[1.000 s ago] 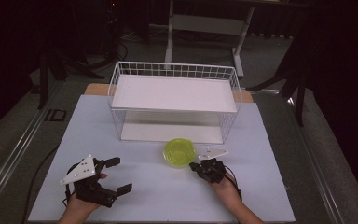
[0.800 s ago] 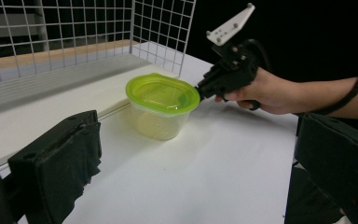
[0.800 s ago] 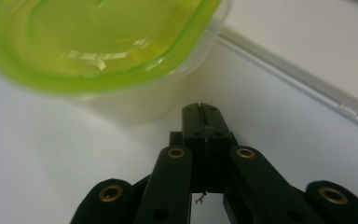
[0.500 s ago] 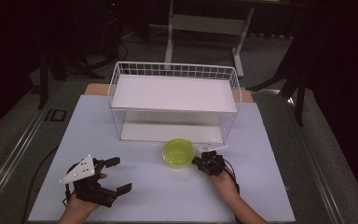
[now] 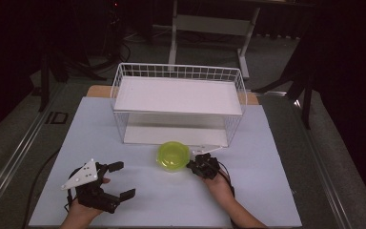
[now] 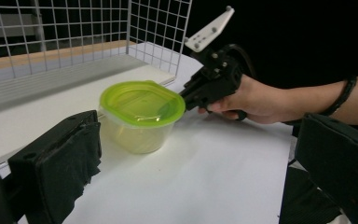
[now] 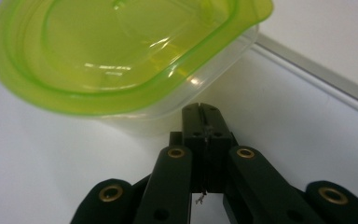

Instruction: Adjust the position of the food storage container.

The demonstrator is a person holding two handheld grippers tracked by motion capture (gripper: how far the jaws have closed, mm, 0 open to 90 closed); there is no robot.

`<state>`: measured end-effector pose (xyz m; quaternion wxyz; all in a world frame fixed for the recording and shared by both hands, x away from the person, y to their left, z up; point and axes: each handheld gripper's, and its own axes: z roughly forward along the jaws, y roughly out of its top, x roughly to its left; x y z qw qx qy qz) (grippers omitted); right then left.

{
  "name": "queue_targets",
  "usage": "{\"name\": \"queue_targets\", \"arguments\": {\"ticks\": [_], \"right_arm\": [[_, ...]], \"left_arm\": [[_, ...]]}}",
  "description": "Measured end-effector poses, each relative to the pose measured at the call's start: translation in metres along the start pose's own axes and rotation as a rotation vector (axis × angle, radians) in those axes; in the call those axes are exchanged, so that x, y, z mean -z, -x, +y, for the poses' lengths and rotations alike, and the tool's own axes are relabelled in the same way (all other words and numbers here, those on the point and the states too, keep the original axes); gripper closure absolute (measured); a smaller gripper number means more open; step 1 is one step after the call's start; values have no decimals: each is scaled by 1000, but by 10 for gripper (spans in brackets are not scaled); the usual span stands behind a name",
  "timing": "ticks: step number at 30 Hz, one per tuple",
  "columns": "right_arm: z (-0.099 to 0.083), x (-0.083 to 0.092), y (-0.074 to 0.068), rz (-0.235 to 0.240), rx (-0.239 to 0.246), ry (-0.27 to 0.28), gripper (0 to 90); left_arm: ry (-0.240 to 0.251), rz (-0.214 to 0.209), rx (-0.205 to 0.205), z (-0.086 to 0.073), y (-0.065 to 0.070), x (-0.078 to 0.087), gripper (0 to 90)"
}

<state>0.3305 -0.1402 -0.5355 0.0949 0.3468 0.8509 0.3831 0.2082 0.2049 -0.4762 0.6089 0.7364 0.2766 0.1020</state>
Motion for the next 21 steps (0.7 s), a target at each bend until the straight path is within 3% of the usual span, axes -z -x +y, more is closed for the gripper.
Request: {"name": "queue_targets", "arguments": {"ticks": [11,14,19,21], "right_arm": [[11,-12,-7,13,6,14,900],[10,-3,-7,-11,36,31,900],[4,20,-7,-32,83,56,898],[2,30,-8,-30,99,74,849]], "left_arm": [[-2,-1,1,-1,0,0,13],[-2,4,1,-1,-1,0,13],[17,29,51,-3,-5,1,13],[21,49,48,-4,-6,1,13]]}}
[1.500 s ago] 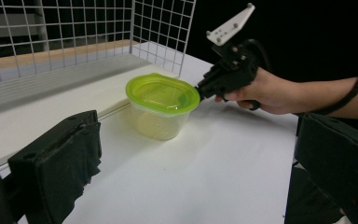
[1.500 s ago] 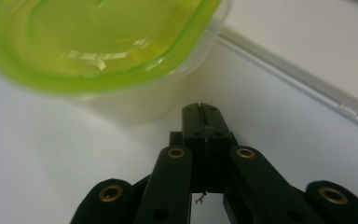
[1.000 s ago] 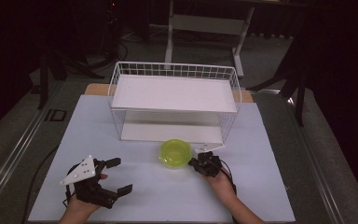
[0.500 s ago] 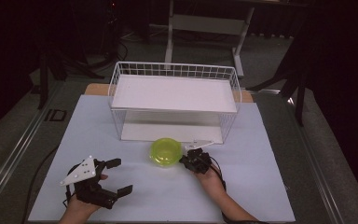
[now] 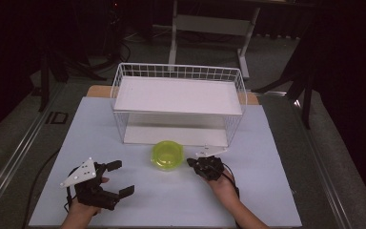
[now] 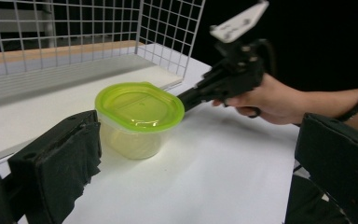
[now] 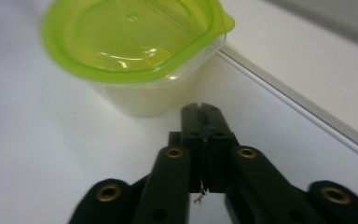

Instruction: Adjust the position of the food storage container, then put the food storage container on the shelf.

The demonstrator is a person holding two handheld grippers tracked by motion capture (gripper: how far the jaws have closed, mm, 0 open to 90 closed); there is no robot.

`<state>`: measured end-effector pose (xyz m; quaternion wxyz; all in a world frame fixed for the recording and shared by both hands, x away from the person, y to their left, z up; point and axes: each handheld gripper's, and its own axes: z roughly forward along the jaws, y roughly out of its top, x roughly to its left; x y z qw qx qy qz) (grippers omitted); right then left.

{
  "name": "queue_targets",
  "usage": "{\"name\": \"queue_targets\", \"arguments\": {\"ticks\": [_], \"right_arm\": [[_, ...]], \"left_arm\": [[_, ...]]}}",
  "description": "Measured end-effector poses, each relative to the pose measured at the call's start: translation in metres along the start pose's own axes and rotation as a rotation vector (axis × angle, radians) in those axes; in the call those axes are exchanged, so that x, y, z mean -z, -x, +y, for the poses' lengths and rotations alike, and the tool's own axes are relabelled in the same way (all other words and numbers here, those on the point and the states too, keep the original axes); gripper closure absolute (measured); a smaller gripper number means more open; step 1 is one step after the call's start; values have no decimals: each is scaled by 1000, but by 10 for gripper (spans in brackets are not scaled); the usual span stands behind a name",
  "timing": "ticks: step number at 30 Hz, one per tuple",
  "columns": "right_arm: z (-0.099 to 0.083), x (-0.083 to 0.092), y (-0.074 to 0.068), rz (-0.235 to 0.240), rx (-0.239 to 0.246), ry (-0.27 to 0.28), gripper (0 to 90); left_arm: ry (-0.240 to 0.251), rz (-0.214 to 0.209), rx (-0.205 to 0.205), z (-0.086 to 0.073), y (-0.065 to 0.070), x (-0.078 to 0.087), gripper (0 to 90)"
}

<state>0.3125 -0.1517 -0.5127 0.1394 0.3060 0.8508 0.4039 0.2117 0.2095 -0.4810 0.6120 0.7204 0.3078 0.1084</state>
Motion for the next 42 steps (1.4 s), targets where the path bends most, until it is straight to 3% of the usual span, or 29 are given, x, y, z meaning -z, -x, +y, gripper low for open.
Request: {"name": "queue_targets", "arguments": {"ticks": [2,5,6,8,9,10,12,18,20,21,25,26,27,28,29,30,32,33,35,39,40,42], "right_arm": [[0,9,-2,6,14,17,808],[1,21,-6,14,28,34,671],[1,24,-7,20,26,45,587],[1,27,-8,37,16,58,587],[1,27,-8,37,16,58,502],[3,31,-11,97,-17,79,266],[4,36,-18,93,16,109,188],[13,45,-26,47,72,168,137],[18,51,-30,-32,108,215,140],[25,55,-32,-24,133,207,144],[30,58,-33,-34,158,233,214],[33,57,-31,9,120,214,200],[33,57,-31,9,120,214,200],[33,57,-30,27,79,243,192],[33,57,-30,27,79,243,192],[35,58,-34,-39,110,250,194],[37,55,-36,-63,124,241,203],[38,54,-37,-61,109,236,239],[40,50,-36,-12,58,216,242],[43,46,-33,-15,58,226,165],[45,44,-28,-10,22,240,164],[46,43,-25,-3,4,247,163]], "left_arm": [[10,6,4,-1,0,0,13],[26,35,32,-3,-3,-4,13],[28,30,35,-4,-4,-5,13],[28,30,35,-4,-4,-5,13],[21,43,35,-5,-7,-9,13],[19,42,36,-6,-8,-10,13],[9,49,35,-8,-10,-12,13],[21,35,34,1,-9,-12,13],[15,27,19,9,-7,-12,13],[6,30,2,13,-6,-13,13],[-12,33,-18,21,-6,-15,13],[-28,32,-3,26,-7,-17,13],[-28,32,-3,26,-7,-17,13],[-46,15,19,29,-8,-19,13],[-49,7,27,31,-8,-20,13],[-63,-10,29,36,-7,-24,13],[-74,-8,8,41,-5,-28,13],[-74,-8,8,41,-5,-28,13],[-76,-4,4,46,-4,-32,13],[-81,-14,16,50,-6,-44,13],[-87,-9,11,51,-7,-47,13],[-91,-12,11,52,-9,-53,13]]}}
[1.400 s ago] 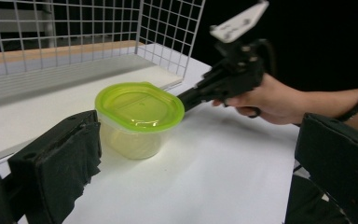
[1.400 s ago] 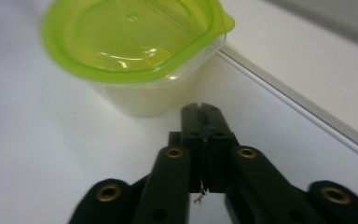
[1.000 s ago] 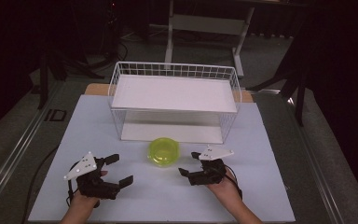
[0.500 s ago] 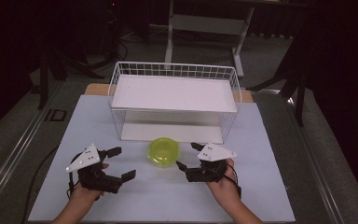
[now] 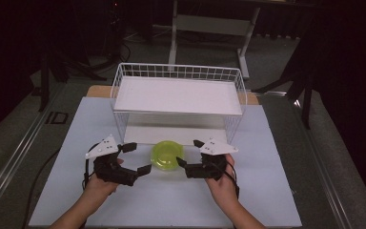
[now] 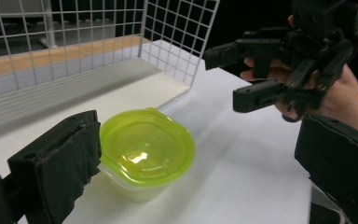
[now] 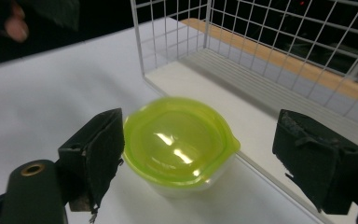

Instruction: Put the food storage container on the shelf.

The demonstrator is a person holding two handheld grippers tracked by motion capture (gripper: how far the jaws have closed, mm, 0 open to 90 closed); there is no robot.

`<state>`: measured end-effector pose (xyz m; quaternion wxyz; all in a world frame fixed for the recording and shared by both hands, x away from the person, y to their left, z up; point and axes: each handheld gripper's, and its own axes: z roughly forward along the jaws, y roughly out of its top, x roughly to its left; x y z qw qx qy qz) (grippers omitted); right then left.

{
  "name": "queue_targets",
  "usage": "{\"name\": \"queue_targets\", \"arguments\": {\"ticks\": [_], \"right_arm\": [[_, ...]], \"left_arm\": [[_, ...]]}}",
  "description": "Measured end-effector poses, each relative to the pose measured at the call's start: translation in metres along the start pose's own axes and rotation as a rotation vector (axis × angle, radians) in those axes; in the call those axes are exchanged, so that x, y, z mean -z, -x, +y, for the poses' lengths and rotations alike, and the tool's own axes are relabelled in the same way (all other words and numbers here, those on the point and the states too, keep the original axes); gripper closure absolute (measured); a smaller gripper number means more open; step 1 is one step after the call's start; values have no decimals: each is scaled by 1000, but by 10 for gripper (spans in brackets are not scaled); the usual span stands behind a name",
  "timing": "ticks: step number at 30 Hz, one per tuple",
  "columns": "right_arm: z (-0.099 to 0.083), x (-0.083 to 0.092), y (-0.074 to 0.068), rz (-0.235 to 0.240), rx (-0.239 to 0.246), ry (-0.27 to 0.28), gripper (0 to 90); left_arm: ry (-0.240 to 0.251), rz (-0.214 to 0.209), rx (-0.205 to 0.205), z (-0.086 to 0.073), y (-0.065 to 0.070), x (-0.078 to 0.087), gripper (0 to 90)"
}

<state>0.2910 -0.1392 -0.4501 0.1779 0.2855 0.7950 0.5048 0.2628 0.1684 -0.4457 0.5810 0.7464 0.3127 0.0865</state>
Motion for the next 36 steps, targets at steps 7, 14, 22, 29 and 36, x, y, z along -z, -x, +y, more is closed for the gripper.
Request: {"name": "queue_targets", "arguments": {"ticks": [7,14,22,29,36], "right_arm": [[0,-8,14,-12,-99,-52,108],[1,-17,24,-59,-166,-60,128],[-3,-30,30,-53,-221,-105,217],[-16,-46,33,-26,-321,-166,325],[-24,-54,33,-20,-320,-204,395]], "left_arm": [[-26,21,-12,2,-9,-14,14],[-31,27,66,-2,-25,-24,14],[-81,56,135,-9,-37,-37,69],[-111,67,187,-19,-43,-51,152],[-193,127,228,-28,-50,-61,230]]}}
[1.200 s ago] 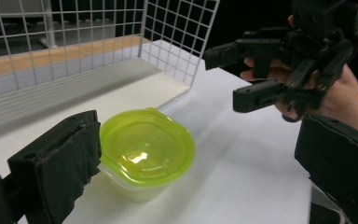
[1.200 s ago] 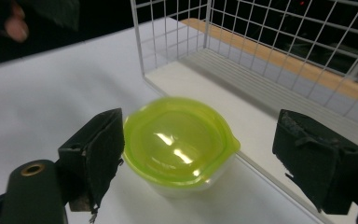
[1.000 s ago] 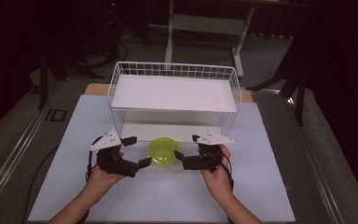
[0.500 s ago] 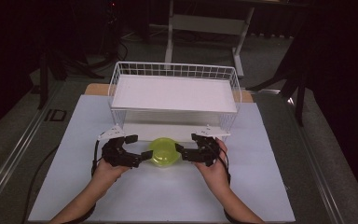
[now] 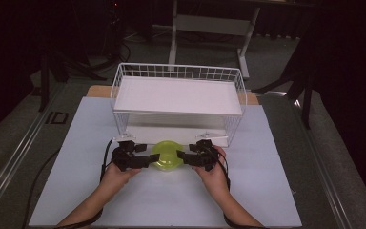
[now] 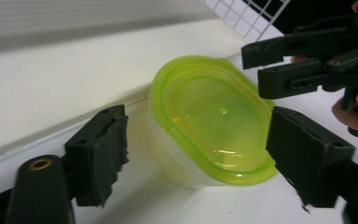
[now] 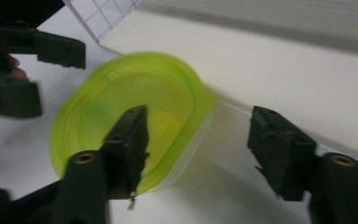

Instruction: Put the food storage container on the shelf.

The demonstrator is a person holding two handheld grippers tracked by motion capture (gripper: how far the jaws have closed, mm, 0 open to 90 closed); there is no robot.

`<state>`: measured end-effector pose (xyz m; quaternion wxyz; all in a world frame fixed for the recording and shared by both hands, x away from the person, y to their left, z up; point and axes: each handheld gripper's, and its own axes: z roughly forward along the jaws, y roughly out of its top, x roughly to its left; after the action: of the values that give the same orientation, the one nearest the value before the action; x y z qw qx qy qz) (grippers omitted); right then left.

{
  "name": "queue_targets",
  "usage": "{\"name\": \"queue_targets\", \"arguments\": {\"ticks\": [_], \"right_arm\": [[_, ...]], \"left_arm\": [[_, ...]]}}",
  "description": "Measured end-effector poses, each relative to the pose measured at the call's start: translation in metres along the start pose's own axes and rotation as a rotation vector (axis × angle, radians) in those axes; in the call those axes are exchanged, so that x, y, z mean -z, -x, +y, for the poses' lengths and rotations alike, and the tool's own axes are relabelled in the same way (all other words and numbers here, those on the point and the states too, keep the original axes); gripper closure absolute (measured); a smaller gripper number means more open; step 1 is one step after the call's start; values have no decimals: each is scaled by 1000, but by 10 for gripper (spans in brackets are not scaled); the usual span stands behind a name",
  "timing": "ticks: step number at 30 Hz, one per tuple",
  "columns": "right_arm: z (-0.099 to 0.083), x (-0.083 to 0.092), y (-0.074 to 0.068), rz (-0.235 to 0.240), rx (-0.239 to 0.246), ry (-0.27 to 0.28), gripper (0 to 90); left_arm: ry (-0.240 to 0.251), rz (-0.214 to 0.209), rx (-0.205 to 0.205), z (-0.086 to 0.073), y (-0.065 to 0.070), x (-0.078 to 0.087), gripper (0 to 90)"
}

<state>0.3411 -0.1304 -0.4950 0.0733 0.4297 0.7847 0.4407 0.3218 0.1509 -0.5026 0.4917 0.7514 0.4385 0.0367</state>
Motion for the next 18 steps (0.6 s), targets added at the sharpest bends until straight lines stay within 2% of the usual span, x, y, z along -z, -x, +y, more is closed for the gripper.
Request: {"name": "queue_targets", "arguments": {"ticks": [2,3,4,5,6,9,10,12,13,14,16,18], "right_arm": [[-3,-3,1,4,3,-31,473],[-3,-3,1,7,-2,-35,473],[-3,-3,1,7,-2,-35,483],[-4,-3,2,11,-5,-39,553],[-4,-3,2,11,-5,-39,553],[-4,-3,1,19,-8,-48,607],[-4,-3,0,15,-2,-50,627],[-3,-3,-2,6,6,-56,647],[-2,-2,-2,3,11,-60,651],[-2,-2,-3,14,5,-62,663],[-3,0,-4,30,-10,-57,671],[-5,2,-6,48,-32,-50,688]], "left_arm": [[-14,1,30,0,-2,-2,323],[-20,0,36,0,-3,-3,352],[-30,0,33,0,-3,-4,352],[-58,10,18,0,-3,-6,413],[-58,10,18,0,-3,-6,441],[-79,-21,34,0,-2,-9,472],[-78,-30,30,0,-1,-9,555],[-95,-22,30,2,1,-8,559],[-96,-17,30,2,2,-8,588],[-98,-11,27,2,3,-7,623],[-108,3,17,2,4,-5,640],[-115,12,32,1,5,-3,666]]}}
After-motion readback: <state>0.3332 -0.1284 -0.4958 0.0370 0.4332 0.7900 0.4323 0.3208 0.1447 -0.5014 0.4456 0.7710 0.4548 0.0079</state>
